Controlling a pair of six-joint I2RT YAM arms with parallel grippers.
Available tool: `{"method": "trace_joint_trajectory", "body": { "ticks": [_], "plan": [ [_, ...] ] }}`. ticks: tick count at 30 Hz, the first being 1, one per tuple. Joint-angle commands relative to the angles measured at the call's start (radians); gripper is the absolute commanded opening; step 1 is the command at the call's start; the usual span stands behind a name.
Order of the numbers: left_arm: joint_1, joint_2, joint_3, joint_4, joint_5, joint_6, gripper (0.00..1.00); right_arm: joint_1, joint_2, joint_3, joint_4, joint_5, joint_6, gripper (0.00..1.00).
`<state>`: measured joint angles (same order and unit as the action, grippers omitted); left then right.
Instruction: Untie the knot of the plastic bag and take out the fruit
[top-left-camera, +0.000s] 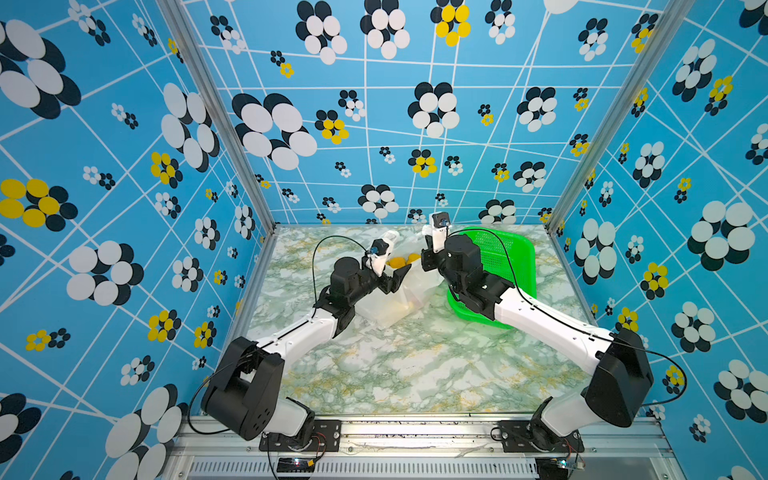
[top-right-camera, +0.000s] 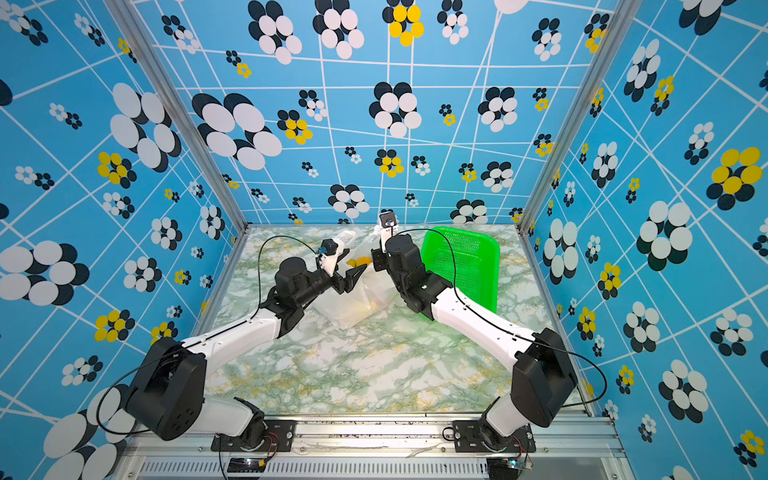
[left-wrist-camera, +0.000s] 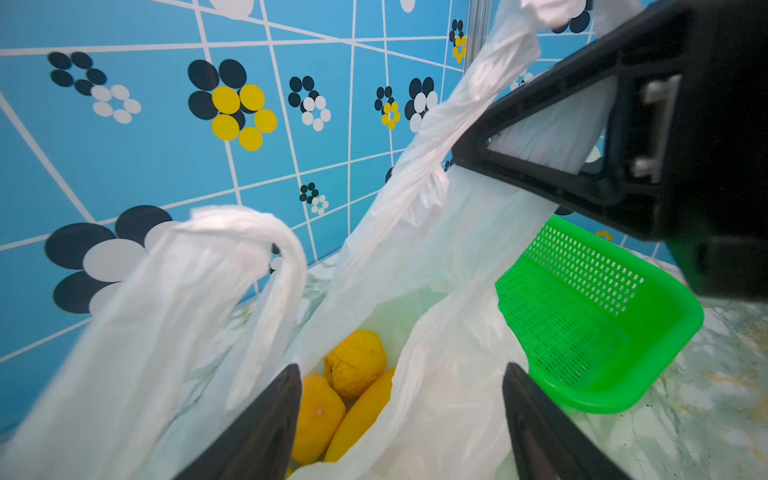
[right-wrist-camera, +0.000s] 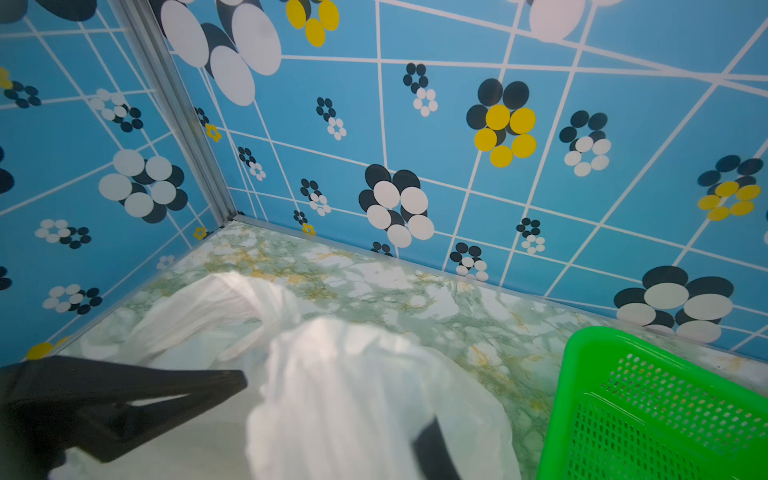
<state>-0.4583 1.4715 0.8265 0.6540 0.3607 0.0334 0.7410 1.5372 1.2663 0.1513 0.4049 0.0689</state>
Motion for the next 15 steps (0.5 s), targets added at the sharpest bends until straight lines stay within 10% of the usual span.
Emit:
{"method": "trace_joint_trajectory", "body": {
  "ticks": [1, 15],
  "plan": [
    [0.006, 0.057, 0.063, -0.029, 0.022, -0.026, 0.77, -0.001, -0.035, -0.033, -0.013, -0.029, 0.037, 0.06],
    [-0.017, -0.095, -0.052, 0.051, -0.134, 0.035, 0.92, -0.002, -0.033, -0.039, -0.039, 0.027, 0.045, 0.07]
  ]
}}
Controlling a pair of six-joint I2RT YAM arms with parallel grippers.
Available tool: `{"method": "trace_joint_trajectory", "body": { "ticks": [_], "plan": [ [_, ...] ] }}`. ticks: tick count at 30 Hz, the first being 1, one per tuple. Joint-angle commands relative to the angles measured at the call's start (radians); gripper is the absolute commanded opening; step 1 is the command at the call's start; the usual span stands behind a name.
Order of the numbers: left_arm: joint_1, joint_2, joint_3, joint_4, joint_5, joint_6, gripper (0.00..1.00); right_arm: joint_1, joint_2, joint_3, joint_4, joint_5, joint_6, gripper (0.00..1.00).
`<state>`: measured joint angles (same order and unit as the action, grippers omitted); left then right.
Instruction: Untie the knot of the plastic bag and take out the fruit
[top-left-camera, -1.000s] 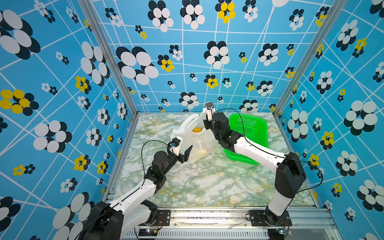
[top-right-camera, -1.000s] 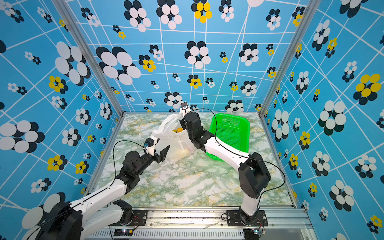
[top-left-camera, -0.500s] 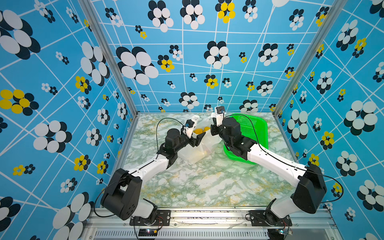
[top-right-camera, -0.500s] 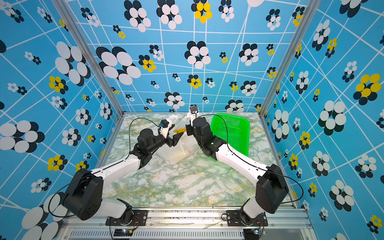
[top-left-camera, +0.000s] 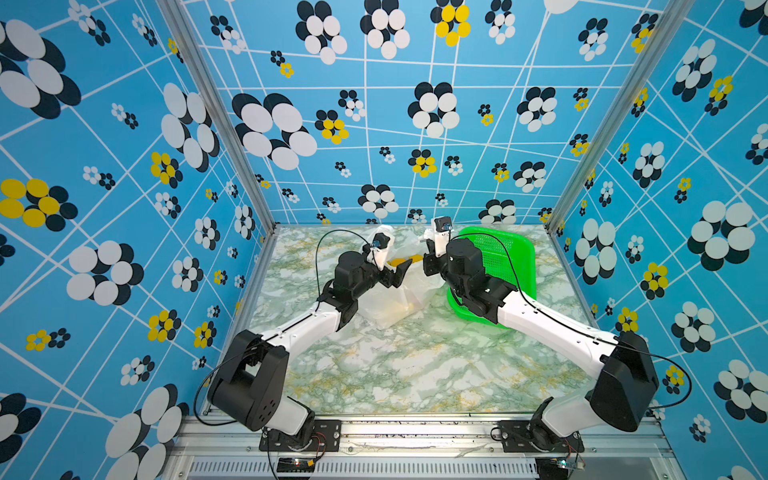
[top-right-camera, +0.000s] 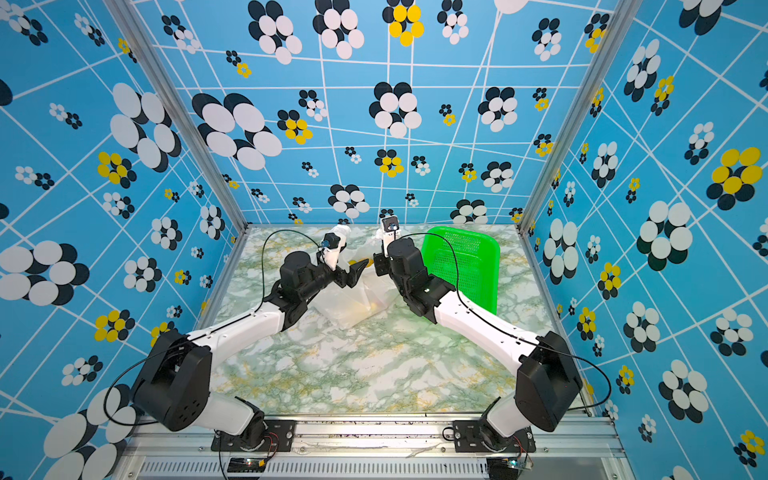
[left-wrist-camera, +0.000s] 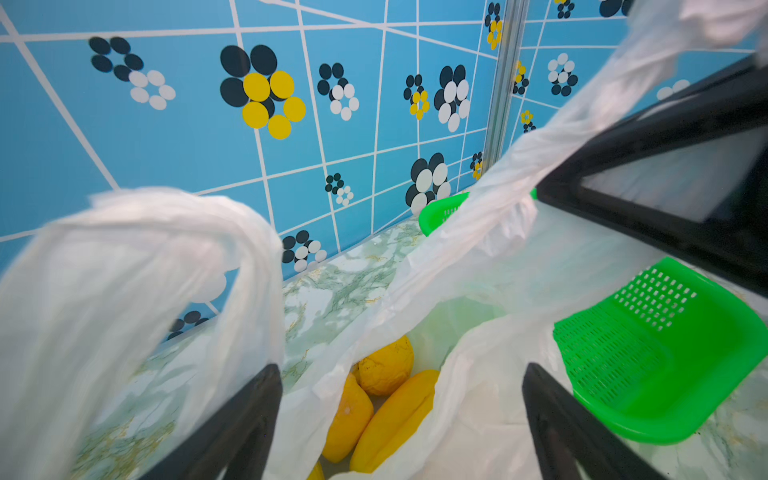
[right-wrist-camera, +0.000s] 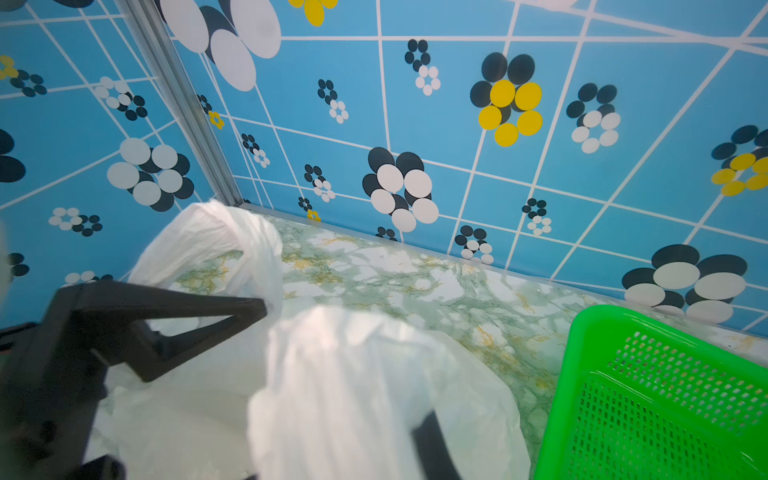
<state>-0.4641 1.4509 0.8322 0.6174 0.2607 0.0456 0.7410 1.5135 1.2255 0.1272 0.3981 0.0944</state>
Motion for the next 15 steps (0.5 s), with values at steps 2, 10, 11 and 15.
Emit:
{"method": "trace_joint_trajectory", "body": {
  "ticks": [2, 10, 11, 15],
  "plan": [
    [-0.01, -0.095, -0.079, 0.085, -0.092, 0.027, 0.92, -0.003, -0.009, 0.0, -0.012, 0.024, 0.022, 0.07],
    [-0.003, -0.049, -0.032, 0.042, -0.103, 0.042, 0.92, -0.003, -0.007, 0.001, -0.021, 0.008, 0.035, 0.07],
    [-0.004, -0.048, -0.04, 0.068, -0.109, 0.042, 0.92, -0.002, -0.007, 0.001, -0.021, 0.009, 0.035, 0.07],
    [0.008, 0.021, 0.02, 0.063, -0.151, 0.055, 0.97, -0.002, -0.02, -0.017, -0.003, -0.03, 0.042, 0.06]
  ]
}}
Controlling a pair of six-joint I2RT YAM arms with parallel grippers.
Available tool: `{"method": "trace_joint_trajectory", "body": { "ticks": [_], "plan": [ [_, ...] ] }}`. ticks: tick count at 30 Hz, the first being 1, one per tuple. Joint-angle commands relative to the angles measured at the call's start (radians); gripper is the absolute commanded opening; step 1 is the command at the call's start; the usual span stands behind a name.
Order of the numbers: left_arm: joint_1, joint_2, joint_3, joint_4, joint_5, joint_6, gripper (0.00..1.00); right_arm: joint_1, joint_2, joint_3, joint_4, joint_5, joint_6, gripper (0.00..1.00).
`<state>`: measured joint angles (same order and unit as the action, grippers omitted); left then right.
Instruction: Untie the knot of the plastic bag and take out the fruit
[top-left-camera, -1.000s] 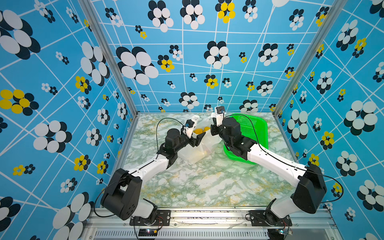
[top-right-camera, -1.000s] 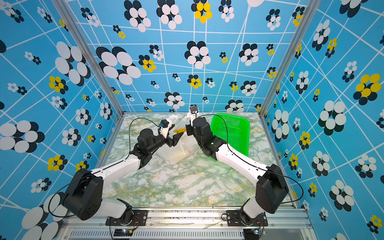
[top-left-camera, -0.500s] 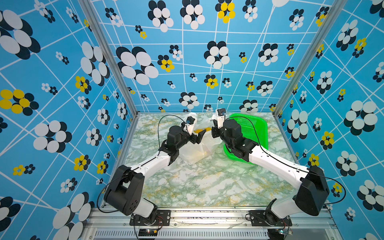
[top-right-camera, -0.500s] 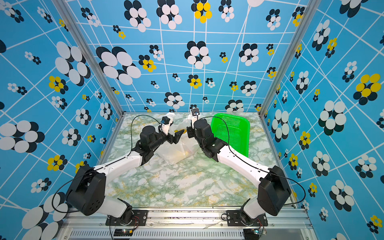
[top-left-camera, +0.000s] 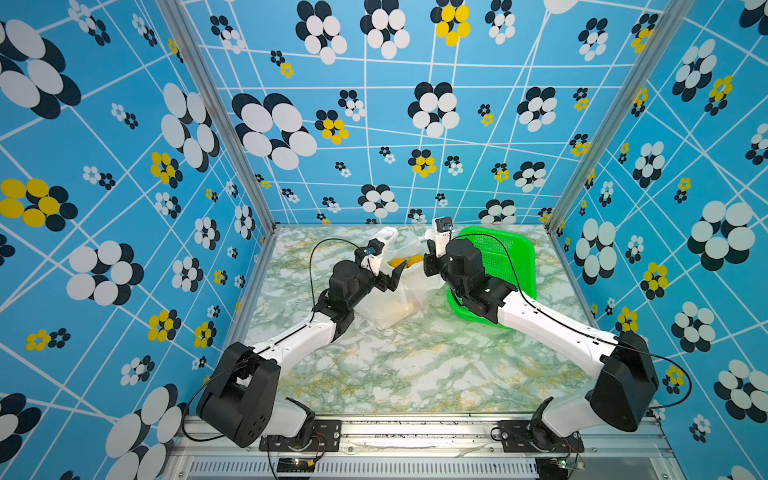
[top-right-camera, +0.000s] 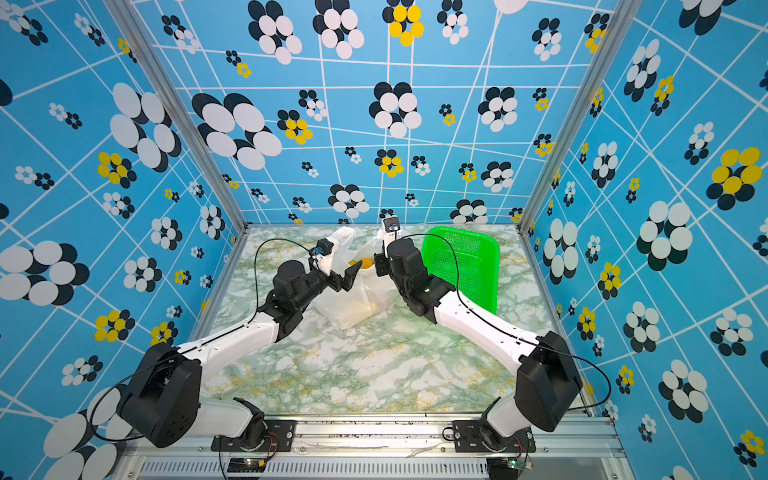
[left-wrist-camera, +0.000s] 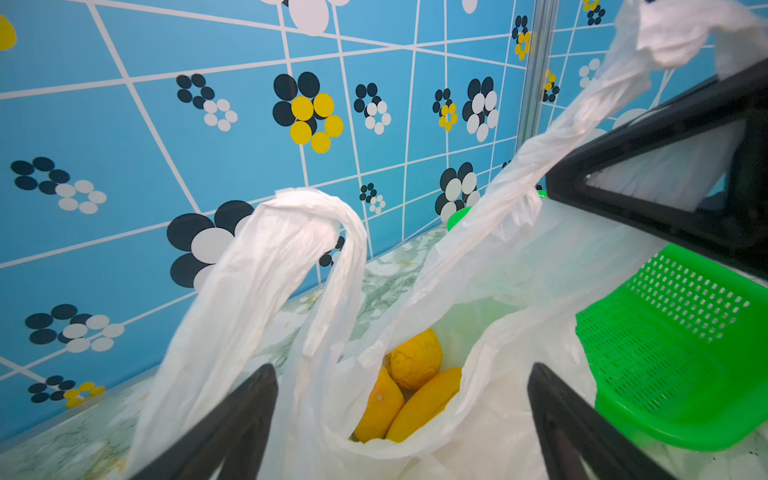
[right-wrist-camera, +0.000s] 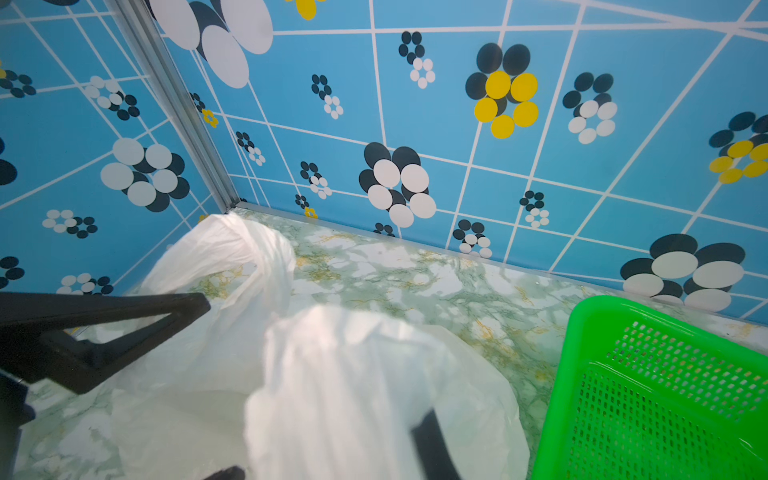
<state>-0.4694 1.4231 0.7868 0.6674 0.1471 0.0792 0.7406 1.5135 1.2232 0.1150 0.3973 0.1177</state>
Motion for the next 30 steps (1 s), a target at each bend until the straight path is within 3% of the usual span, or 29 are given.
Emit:
{"method": "trace_joint_trajectory", "body": {
  "ticks": [1, 8, 11, 13, 15, 17, 25, 30],
  "plan": [
    [0.019, 0.08, 0.106, -0.023, -0.04, 0.022, 0.96, -0.001, -0.024, -0.02, 0.016, -0.046, 0.022, 0.07],
    [0.032, 0.224, 0.245, -0.049, -0.022, 0.018, 0.92, -0.001, -0.034, -0.032, 0.031, -0.097, 0.045, 0.06],
    [0.041, 0.264, 0.308, -0.098, -0.002, 0.018, 0.7, -0.001, -0.04, -0.037, 0.032, -0.095, 0.046, 0.06],
    [0.049, 0.281, 0.327, -0.106, 0.011, 0.006, 0.49, 0.0, -0.047, -0.039, 0.035, -0.085, 0.047, 0.06],
    [0.062, 0.283, 0.333, -0.109, 0.043, -0.02, 0.22, 0.0, -0.056, -0.049, 0.039, -0.069, 0.048, 0.06],
    [0.075, 0.275, 0.326, -0.101, 0.074, -0.04, 0.03, -0.002, -0.061, -0.05, 0.044, -0.06, 0.05, 0.07],
    [0.094, 0.115, 0.274, -0.138, 0.058, -0.068, 0.0, -0.02, -0.037, -0.012, 0.024, 0.011, 0.071, 0.07],
    [0.106, -0.006, 0.259, -0.231, 0.113, -0.083, 0.06, -0.131, 0.007, 0.066, -0.05, -0.059, 0.196, 0.04]
  ]
}}
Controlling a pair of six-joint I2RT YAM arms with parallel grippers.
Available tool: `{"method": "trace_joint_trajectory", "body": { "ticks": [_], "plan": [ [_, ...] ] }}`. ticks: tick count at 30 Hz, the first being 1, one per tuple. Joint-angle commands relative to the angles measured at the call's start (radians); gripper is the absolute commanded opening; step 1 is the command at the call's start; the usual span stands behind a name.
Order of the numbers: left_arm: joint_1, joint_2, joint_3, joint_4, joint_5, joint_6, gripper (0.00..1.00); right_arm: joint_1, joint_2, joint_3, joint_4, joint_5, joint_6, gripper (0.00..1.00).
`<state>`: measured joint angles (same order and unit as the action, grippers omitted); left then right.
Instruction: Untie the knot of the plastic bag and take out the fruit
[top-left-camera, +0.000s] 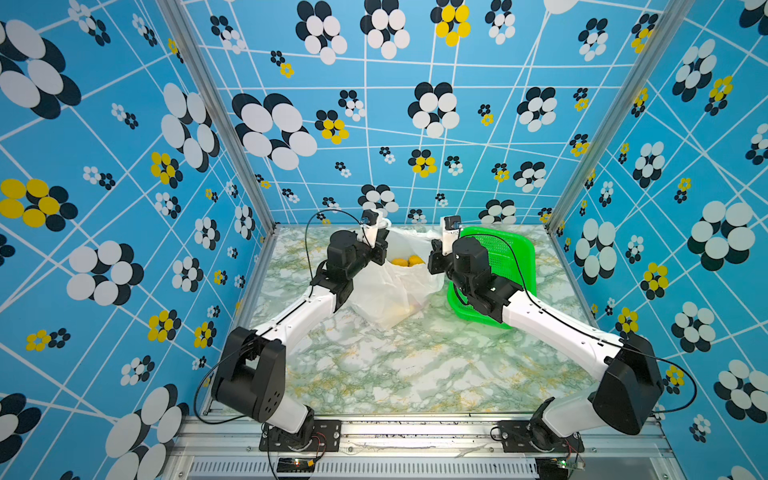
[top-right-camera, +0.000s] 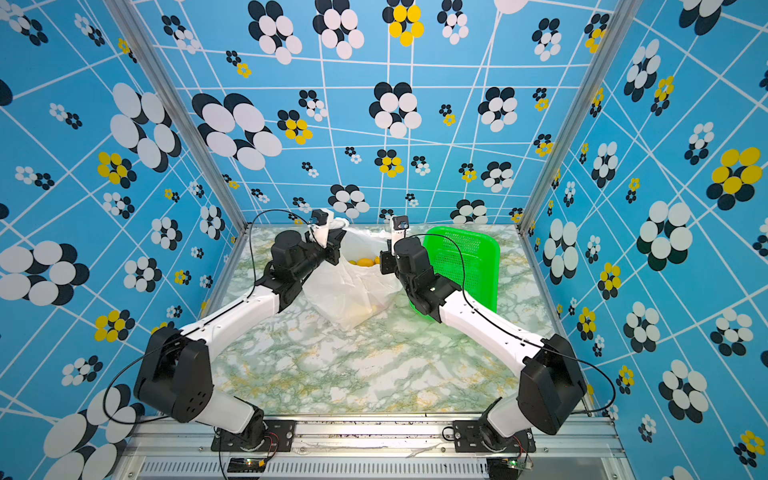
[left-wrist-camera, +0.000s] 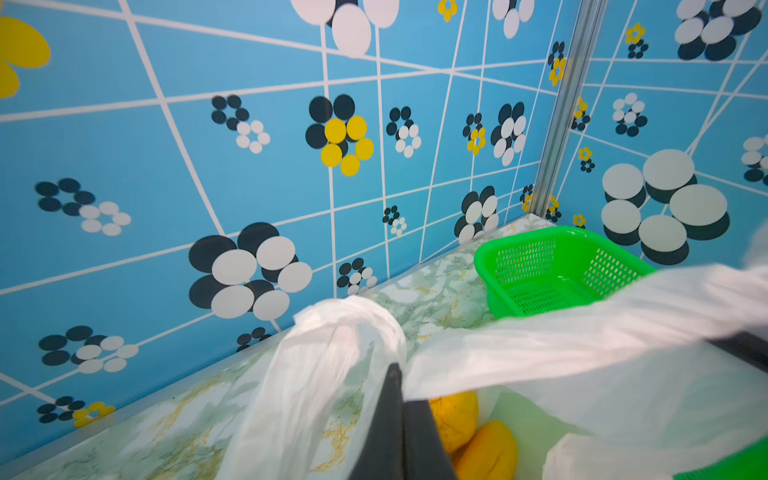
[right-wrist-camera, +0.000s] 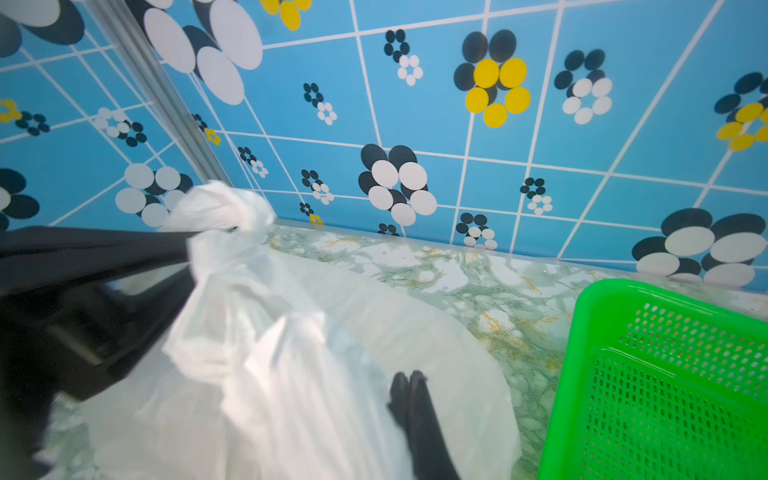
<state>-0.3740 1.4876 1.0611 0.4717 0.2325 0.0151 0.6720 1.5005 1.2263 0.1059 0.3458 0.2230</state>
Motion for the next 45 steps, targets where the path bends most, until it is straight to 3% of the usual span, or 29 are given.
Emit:
{"method": "trace_joint_trajectory", "body": {
  "ticks": [1, 8, 14, 19, 22, 24, 35, 45],
  "plan": [
    [0.01, -0.091, -0.03, -0.039, 0.035, -0.022, 0.08, -0.081, 0.026, 0.072, -0.044, -0.023, 0.108, 0.04],
    [0.009, -0.208, -0.201, 0.058, 0.064, -0.057, 0.24, -0.131, 0.023, 0.073, -0.027, -0.072, 0.158, 0.04],
    [0.006, -0.222, -0.23, 0.059, 0.089, -0.071, 0.29, -0.131, 0.016, 0.061, -0.018, -0.107, 0.168, 0.04],
    [0.005, -0.2, -0.217, 0.06, 0.092, -0.079, 0.76, -0.13, 0.008, 0.057, -0.007, -0.13, 0.177, 0.04],
    [0.001, -0.177, -0.198, 0.047, -0.004, -0.07, 0.92, -0.131, 0.007, 0.059, -0.002, -0.156, 0.183, 0.04],
    [0.0, -0.163, -0.184, 0.047, -0.049, -0.06, 0.97, -0.131, 0.007, 0.061, -0.003, -0.165, 0.184, 0.04],
    [-0.014, -0.023, -0.024, -0.065, -0.016, -0.072, 0.98, -0.13, -0.011, 0.045, 0.018, -0.21, 0.197, 0.04],
    [-0.056, 0.004, 0.296, -0.619, -0.226, -0.108, 0.99, -0.121, -0.022, 0.043, 0.022, -0.218, 0.189, 0.04]
  ]
}}
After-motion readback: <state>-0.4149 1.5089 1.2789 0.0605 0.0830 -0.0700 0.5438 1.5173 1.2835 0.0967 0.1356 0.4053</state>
